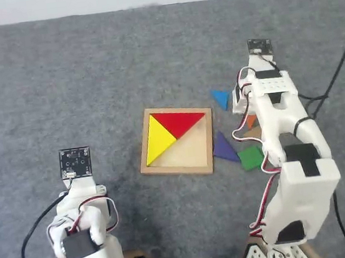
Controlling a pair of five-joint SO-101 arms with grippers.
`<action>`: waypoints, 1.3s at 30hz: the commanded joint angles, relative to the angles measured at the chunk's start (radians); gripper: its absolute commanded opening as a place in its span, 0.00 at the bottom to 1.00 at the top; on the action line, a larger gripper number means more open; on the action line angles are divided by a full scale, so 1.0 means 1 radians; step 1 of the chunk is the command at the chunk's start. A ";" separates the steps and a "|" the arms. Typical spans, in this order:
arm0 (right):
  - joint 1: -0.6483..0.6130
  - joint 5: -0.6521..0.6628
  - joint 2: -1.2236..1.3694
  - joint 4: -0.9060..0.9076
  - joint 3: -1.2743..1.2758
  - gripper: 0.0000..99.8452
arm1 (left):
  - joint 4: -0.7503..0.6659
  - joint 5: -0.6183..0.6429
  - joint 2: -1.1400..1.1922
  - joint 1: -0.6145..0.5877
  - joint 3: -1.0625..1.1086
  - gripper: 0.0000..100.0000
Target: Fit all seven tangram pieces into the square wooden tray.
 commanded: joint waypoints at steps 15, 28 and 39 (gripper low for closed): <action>-0.058 0.012 -0.007 -0.015 -0.049 0.25 | 0.005 -0.009 -0.018 -0.003 -0.008 0.02; 0.053 0.011 0.015 0.018 -0.061 0.25 | 0.005 -0.009 -0.018 -0.003 -0.008 0.02; -0.021 0.011 -0.065 0.036 -0.095 0.25 | 0.005 -0.009 -0.018 -0.003 -0.008 0.02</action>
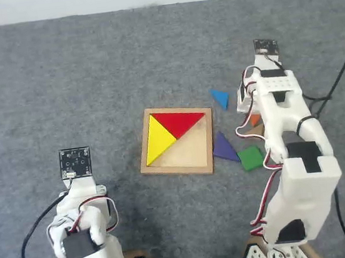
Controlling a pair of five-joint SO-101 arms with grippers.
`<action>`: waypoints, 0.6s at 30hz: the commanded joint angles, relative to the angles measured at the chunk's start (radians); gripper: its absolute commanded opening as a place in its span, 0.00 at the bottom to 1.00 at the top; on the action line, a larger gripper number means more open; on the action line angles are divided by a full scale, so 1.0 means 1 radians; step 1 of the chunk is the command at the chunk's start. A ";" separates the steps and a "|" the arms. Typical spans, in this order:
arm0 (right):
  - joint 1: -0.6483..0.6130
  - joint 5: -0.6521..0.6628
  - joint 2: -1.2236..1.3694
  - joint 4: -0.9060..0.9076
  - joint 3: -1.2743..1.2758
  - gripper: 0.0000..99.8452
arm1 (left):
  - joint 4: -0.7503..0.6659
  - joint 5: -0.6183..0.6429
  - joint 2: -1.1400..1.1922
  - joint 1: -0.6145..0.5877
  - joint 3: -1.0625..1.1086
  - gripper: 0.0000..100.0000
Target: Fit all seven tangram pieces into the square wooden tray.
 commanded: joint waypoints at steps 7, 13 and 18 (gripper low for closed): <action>-0.119 0.009 -0.108 0.028 -0.068 0.25 | 0.005 -0.009 -0.018 -0.003 -0.008 0.02; -0.081 0.043 -0.007 -0.018 -0.072 0.25 | 0.005 -0.009 -0.018 -0.003 -0.008 0.02; 0.004 0.058 0.030 -0.012 -0.072 0.25 | 0.005 -0.009 -0.018 -0.003 -0.008 0.02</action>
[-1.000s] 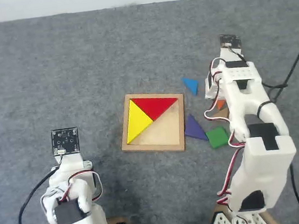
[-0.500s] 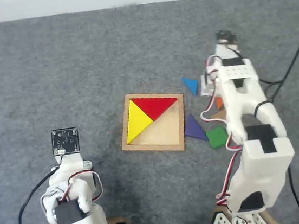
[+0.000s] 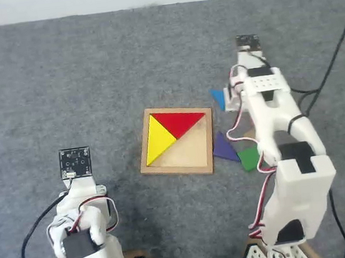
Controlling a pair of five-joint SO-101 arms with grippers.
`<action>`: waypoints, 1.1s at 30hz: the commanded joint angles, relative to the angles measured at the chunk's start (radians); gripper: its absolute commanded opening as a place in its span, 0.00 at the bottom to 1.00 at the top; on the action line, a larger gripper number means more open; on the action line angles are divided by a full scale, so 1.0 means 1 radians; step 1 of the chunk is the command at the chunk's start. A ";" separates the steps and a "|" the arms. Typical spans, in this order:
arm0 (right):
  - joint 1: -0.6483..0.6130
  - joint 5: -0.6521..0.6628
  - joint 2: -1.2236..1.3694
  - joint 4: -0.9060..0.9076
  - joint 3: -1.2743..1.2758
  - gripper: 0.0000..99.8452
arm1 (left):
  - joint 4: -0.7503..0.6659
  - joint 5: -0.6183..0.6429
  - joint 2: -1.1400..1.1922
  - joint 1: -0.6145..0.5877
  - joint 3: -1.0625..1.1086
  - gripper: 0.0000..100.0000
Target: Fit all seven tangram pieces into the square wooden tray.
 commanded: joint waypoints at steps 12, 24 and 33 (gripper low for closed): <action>0.104 0.011 0.007 0.076 -0.031 0.25 | 0.005 -0.009 -0.018 -0.003 -0.008 0.02; 0.295 -0.057 -0.127 0.159 -0.028 0.25 | 0.005 -0.009 -0.018 -0.003 -0.008 0.02; 0.246 0.011 -0.134 0.209 -0.109 0.25 | 0.005 -0.009 -0.018 -0.003 -0.008 0.02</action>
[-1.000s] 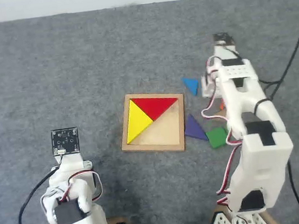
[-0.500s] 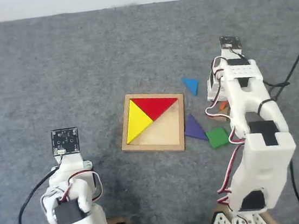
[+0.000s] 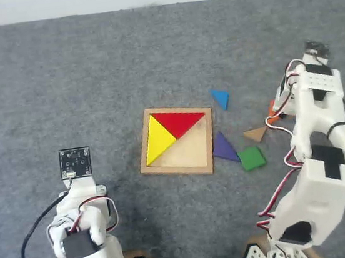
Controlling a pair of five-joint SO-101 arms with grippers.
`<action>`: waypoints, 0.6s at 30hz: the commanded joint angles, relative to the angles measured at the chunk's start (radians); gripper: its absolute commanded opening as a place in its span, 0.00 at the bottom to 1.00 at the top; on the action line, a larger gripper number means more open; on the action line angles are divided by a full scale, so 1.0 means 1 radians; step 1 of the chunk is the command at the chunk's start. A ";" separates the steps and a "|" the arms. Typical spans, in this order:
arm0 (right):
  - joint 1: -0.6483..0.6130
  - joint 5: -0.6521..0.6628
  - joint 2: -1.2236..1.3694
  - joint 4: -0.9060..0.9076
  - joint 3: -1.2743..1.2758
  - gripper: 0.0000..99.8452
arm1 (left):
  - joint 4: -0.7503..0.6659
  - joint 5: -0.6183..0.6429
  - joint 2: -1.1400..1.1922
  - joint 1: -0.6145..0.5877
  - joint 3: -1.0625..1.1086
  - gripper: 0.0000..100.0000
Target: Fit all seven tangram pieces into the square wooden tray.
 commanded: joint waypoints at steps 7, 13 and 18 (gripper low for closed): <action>-0.196 0.190 -0.065 0.071 -0.189 0.25 | 0.005 -0.009 -0.018 -0.003 -0.008 0.02; -0.174 0.247 0.039 0.073 -0.224 0.25 | 0.005 -0.009 -0.018 -0.003 -0.008 0.02; -0.139 0.247 0.180 0.071 -0.307 0.25 | 0.005 -0.009 -0.018 -0.003 -0.008 0.02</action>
